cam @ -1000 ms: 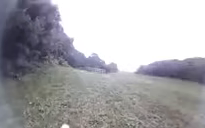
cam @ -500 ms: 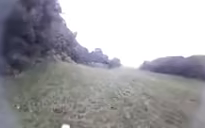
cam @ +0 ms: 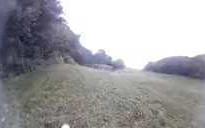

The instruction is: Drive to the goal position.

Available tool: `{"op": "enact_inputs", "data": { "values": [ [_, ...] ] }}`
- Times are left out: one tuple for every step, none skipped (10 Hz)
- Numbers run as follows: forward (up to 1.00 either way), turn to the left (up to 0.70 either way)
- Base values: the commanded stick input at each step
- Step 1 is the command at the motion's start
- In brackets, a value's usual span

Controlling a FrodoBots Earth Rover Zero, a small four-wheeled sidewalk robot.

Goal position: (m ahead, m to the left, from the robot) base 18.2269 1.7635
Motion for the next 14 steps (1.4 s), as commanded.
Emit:
{"op": "enact_inputs", "data": {
  "values": [
    [0.70, 0.00],
    [0.70, 0.00],
    [0.70, 0.00],
    [0.70, 0.00],
    [0.70, 0.00],
    [0.70, 0.00],
    [0.70, 0.00],
    [0.70, 0.00],
    [0.70, 0.00],
    [0.70, 0.00],
    [0.70, 0.00],
    [0.70, 0.00],
    [0.70, 0.00],
    [0.70, -0.31]
  ]
}}
